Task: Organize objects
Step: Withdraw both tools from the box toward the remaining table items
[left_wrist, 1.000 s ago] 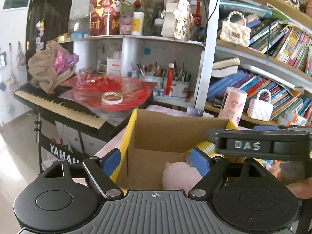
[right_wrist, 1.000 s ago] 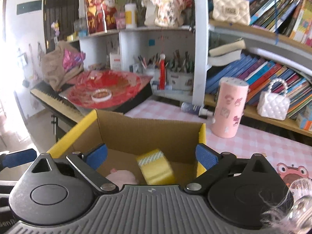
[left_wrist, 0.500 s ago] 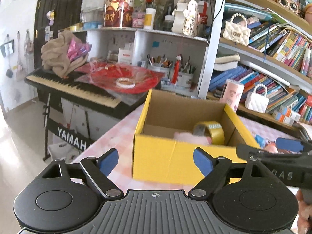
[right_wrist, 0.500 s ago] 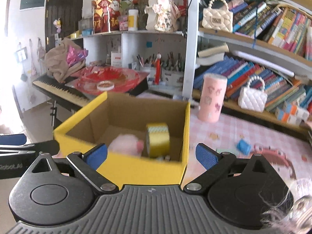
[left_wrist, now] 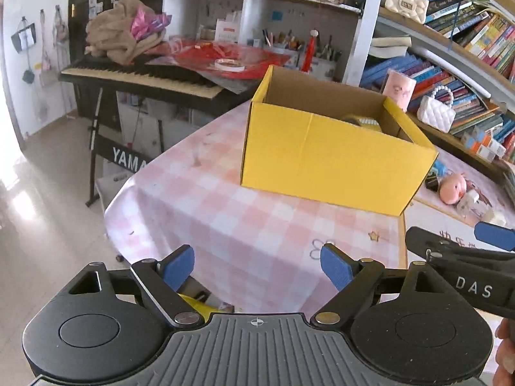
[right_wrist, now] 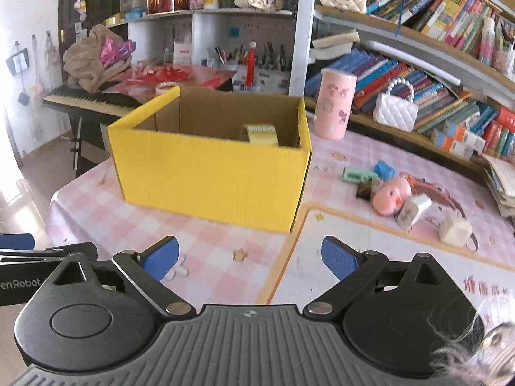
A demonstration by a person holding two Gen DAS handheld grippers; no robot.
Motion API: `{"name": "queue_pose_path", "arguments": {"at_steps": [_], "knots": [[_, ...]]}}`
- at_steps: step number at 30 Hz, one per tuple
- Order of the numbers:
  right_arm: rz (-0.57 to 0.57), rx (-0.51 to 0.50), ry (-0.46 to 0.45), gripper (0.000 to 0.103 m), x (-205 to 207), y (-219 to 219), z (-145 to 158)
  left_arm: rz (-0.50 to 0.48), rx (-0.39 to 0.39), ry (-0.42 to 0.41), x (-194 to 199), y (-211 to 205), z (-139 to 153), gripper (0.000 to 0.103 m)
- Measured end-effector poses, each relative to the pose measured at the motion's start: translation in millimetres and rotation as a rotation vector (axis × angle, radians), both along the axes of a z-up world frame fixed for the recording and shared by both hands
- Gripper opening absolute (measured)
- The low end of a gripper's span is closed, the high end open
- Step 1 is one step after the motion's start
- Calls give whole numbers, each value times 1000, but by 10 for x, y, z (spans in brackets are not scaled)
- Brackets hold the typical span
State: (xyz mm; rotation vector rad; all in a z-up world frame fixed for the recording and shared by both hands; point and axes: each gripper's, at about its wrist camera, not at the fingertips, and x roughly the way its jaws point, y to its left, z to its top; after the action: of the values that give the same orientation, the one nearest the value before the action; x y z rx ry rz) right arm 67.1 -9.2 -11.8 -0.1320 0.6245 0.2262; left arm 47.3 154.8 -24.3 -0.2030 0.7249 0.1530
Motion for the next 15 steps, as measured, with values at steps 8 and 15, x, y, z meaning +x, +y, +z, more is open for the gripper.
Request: {"name": "queue_pose_path", "arguments": {"at_steps": [8,15], "knots": [[-27,15,24,96,-222,-85,-53,-26,13,14,-163,-70,-24,88],[-91,21,48,96,-428,-273,-125,-83,20,32,-252,-232,-65,88]]}}
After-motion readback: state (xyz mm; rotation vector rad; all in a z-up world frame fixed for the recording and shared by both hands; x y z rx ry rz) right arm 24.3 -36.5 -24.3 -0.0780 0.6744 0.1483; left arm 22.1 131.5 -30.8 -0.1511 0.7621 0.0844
